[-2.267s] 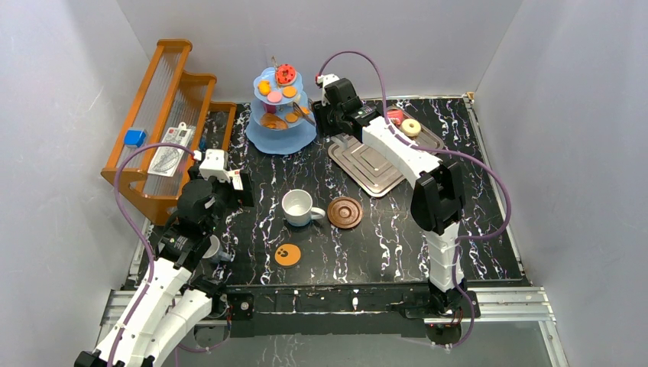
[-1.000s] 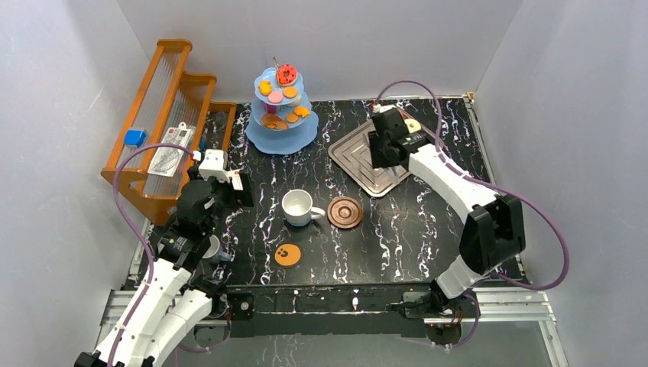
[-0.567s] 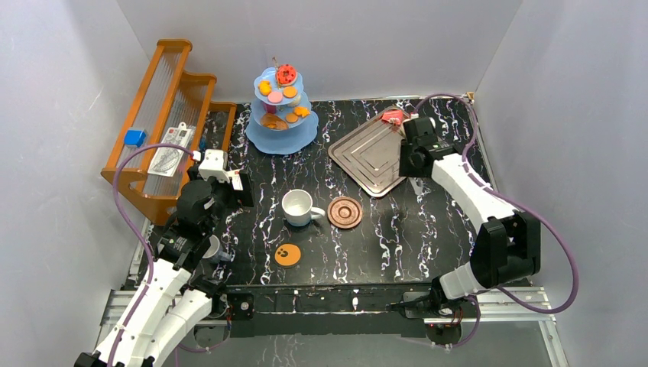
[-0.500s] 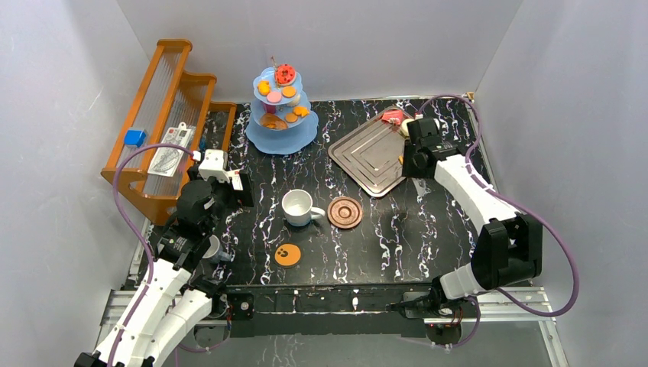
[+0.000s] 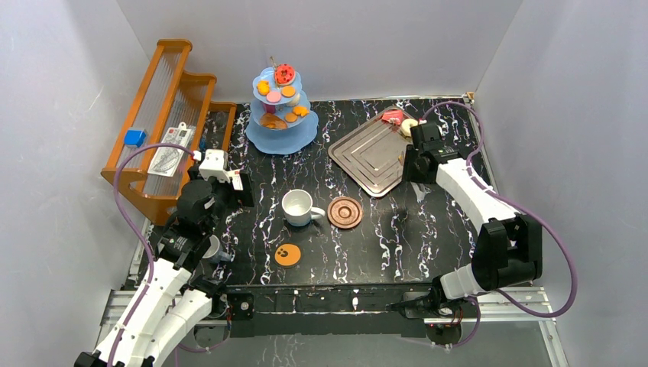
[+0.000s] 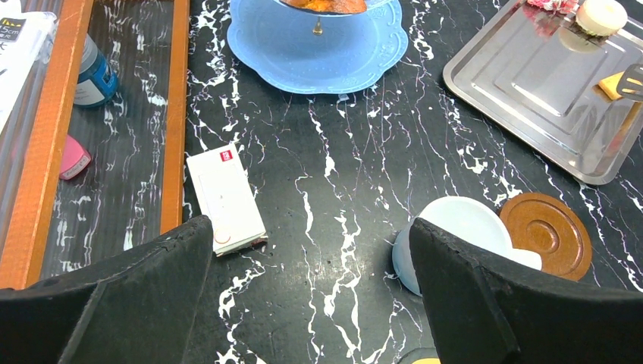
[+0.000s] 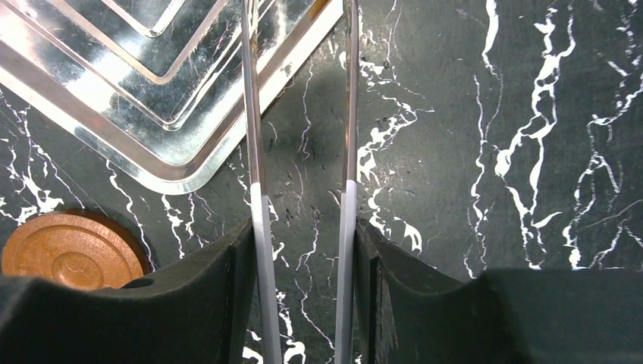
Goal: Serve the afternoon tea
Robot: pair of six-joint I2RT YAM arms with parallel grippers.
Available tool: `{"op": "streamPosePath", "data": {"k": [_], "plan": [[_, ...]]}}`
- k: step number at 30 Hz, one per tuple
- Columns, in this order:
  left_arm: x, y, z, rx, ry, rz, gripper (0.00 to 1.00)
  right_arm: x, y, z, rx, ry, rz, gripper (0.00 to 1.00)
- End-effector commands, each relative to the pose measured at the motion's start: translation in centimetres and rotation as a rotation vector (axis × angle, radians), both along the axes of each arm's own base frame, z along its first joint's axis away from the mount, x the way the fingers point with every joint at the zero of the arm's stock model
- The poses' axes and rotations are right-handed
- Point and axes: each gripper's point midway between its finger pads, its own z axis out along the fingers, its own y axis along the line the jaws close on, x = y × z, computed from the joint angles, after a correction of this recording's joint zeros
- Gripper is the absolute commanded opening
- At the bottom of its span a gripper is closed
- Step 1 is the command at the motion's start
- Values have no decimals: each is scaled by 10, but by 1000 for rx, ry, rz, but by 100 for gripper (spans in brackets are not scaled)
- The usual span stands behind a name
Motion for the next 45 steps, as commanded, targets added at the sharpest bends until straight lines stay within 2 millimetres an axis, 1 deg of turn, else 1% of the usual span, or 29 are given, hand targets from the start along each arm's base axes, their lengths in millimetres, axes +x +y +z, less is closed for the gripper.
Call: {"op": "streamPosePath", "data": {"k": [1, 5, 11, 16, 20, 25, 32, 37, 45], "plan": [[2, -3, 15, -18, -34, -10, 98, 17, 10, 6, 79, -70, -11, 53], [2, -3, 15, -18, -35, -8, 98, 23, 13, 2, 89, -70, -7, 54], [2, -3, 15, -16, -35, -8, 98, 35, 21, 4, 121, -105, 11, 54], [2, -3, 16, -17, -37, -7, 98, 42, 21, -1, 112, -108, 3, 54], [2, -3, 15, -16, -35, -8, 98, 51, 19, 5, 91, -134, 8, 54], [2, -3, 16, -15, -37, -8, 98, 64, 22, 12, 86, -166, 38, 54], [2, -2, 15, -14, -36, -5, 98, 76, 23, 8, 69, -164, 42, 54], [3, -3, 14, -12, -30, -6, 98, 85, 23, 11, 53, -171, 41, 54], [3, -4, 12, -12, -24, -9, 98, 98, 30, 11, 88, -172, 35, 56]]}}
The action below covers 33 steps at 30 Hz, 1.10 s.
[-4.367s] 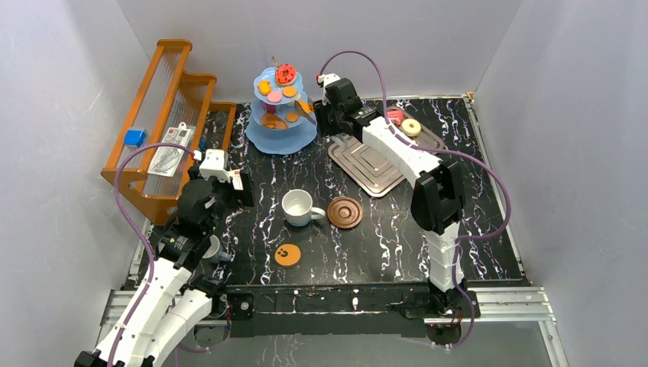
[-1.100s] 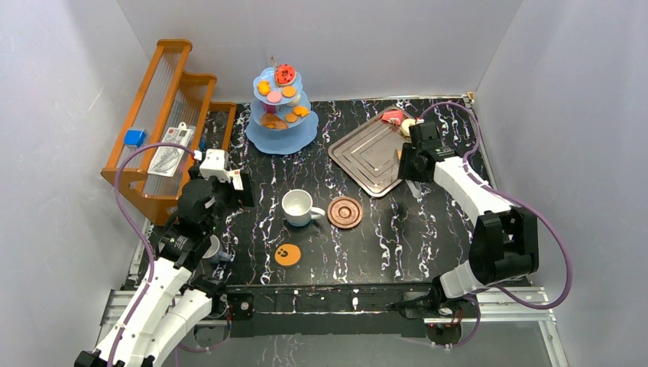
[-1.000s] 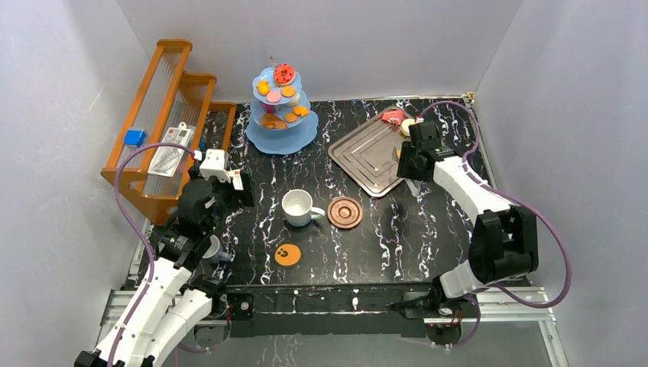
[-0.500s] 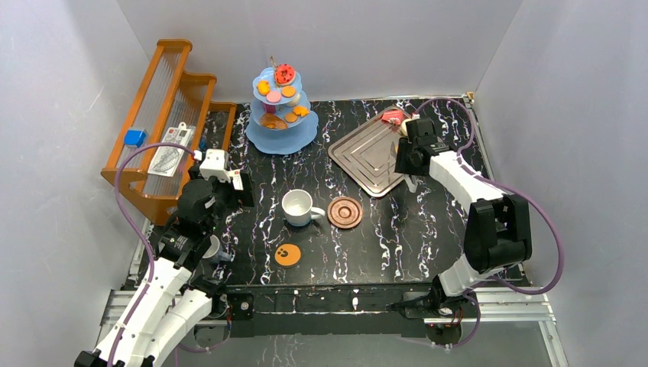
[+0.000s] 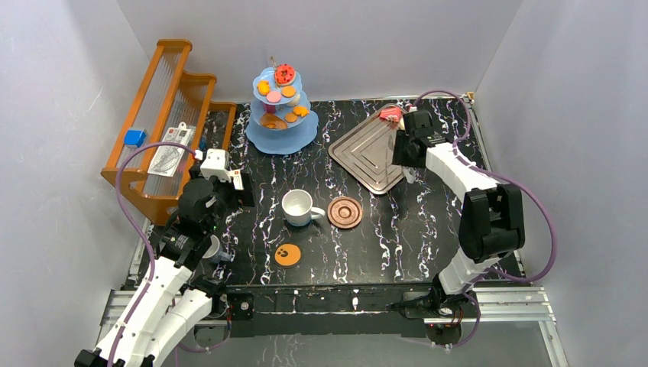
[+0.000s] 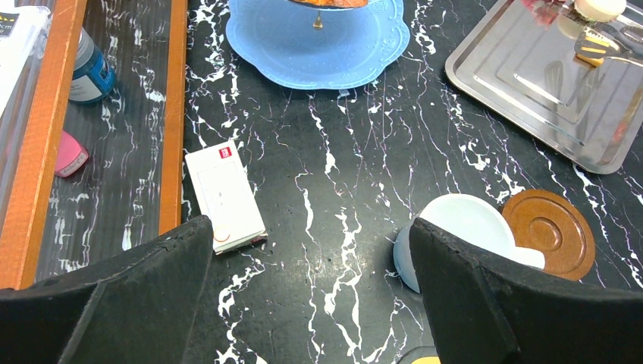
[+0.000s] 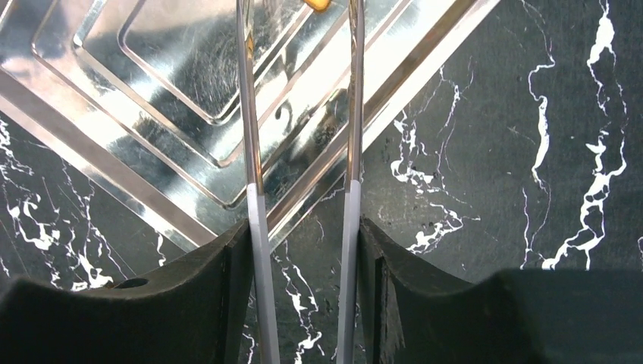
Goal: Serve the afternoon tea
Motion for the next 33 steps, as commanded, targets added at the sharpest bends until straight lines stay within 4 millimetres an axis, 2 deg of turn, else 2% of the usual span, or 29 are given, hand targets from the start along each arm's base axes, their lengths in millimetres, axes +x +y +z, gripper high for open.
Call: {"op": "streamPosePath", "data": {"k": [1, 11, 22, 27, 33], "plan": [[2, -3, 16, -18, -39, -8, 98, 32, 8, 27, 35, -104, -11, 56], [2, -3, 16, -16, -40, -7, 98, 44, 8, 21, 25, -78, -39, 56], [3, -4, 15, -16, -36, -11, 98, 37, -3, 10, -47, -36, -43, 52], [2, -4, 15, -16, -36, -11, 98, 35, 1, 4, -47, -16, -25, 50], [2, -3, 16, -15, -39, -10, 98, 34, 5, 9, -104, -25, -5, 47]]}}
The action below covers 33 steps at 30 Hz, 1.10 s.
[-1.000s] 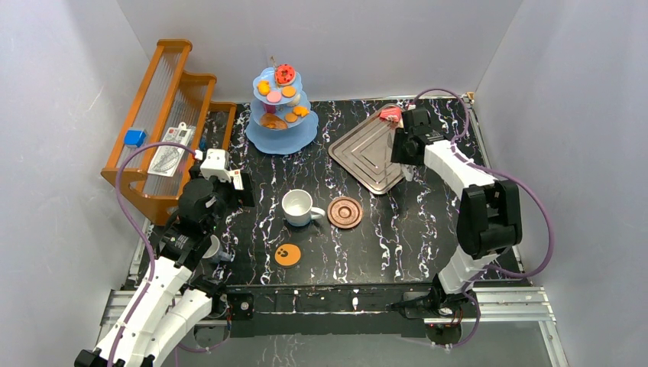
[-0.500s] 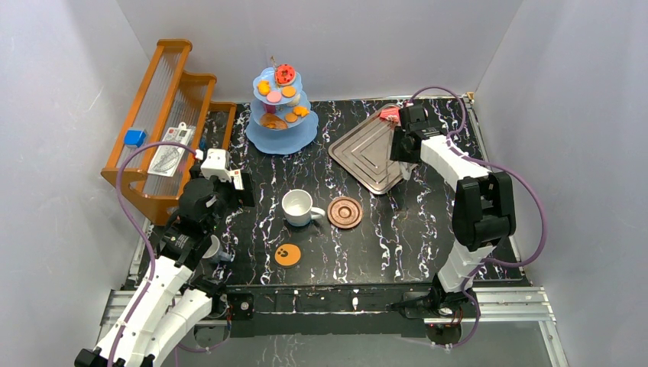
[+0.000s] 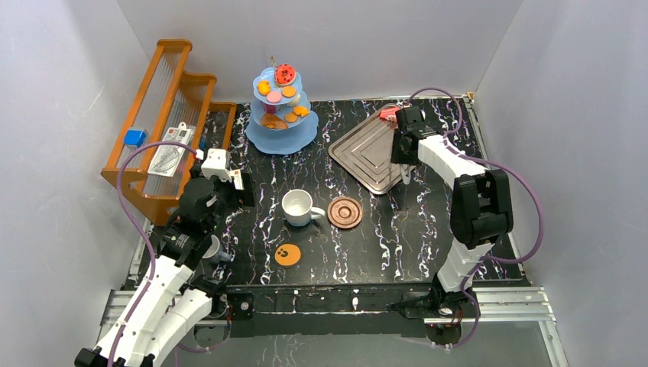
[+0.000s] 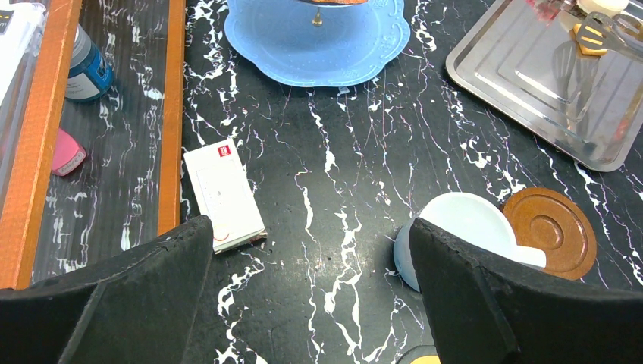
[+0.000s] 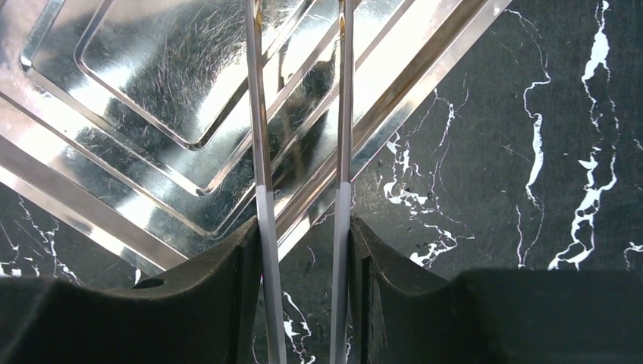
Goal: Serve the afternoon tea
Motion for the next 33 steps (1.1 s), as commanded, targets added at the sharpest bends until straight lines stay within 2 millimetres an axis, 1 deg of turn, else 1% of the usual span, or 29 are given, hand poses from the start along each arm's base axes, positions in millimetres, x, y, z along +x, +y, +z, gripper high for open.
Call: {"op": "streamPosePath", "data": {"k": [1, 6, 12, 17, 24, 33], "plan": [[1, -2, 19, -18, -48, -8, 98, 15, 6, 27, -53, -69, 22, 47], [0, -1, 19, -18, -52, -2, 98, 16, 16, 31, -64, -63, 51, 45], [0, -1, 21, -21, -59, -2, 98, 13, 37, 38, -76, -72, 116, 45], [-1, 0, 23, -23, -64, -2, 98, 10, 48, 43, -88, -79, 145, 45], [-2, 0, 24, -25, -66, -3, 98, 8, 73, 52, -29, -104, 198, 45], [-1, 0, 24, -23, -67, 0, 98, 20, 106, 68, 79, -176, 240, 42]]}}
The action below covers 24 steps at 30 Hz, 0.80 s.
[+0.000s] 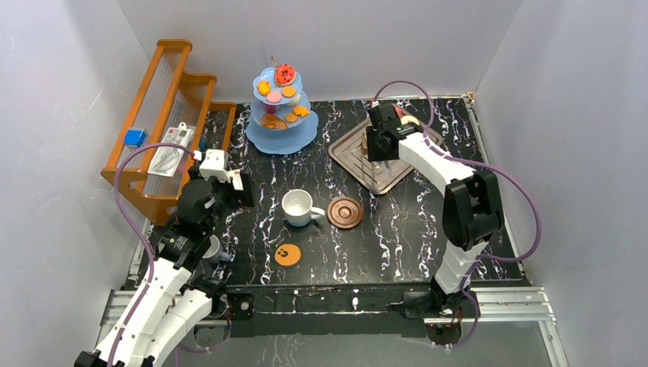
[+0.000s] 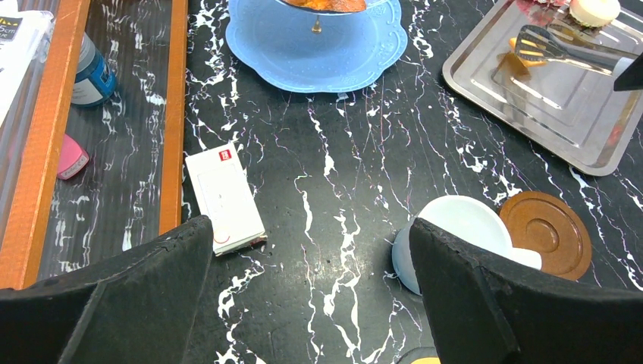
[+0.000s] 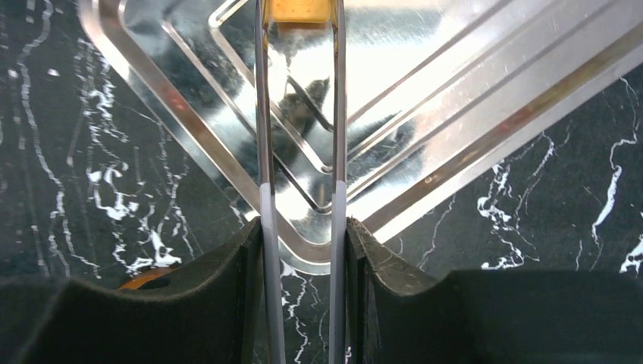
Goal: Serve the afternoon tea
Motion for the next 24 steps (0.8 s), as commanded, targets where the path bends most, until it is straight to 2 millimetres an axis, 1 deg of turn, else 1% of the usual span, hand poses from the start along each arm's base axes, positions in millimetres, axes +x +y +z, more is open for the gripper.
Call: {"op": "streamPosePath", "data": {"k": [1, 4, 9, 10, 11, 14, 17, 24], "plan": [[1, -1, 19, -17, -50, 0, 98, 33, 34, 46, 118, -157, 31, 42], [1, -1, 17, -13, -43, -3, 98, 40, 48, 54, 163, -195, 55, 42], [0, 0, 18, -13, -46, 4, 98, 53, 72, 55, 205, -215, 80, 42], [0, 1, 19, -13, -49, 6, 98, 56, 77, 52, 206, -211, 85, 42], [0, 1, 19, -13, -50, 8, 98, 58, 82, 54, 212, -222, 93, 42], [0, 2, 19, -12, -52, 11, 98, 65, 99, 53, 242, -239, 124, 42], [0, 2, 20, -12, -54, 10, 98, 69, 116, 55, 278, -257, 148, 42], [-1, 1, 21, -18, -57, 4, 98, 73, 144, 55, 345, -286, 191, 42]]}}
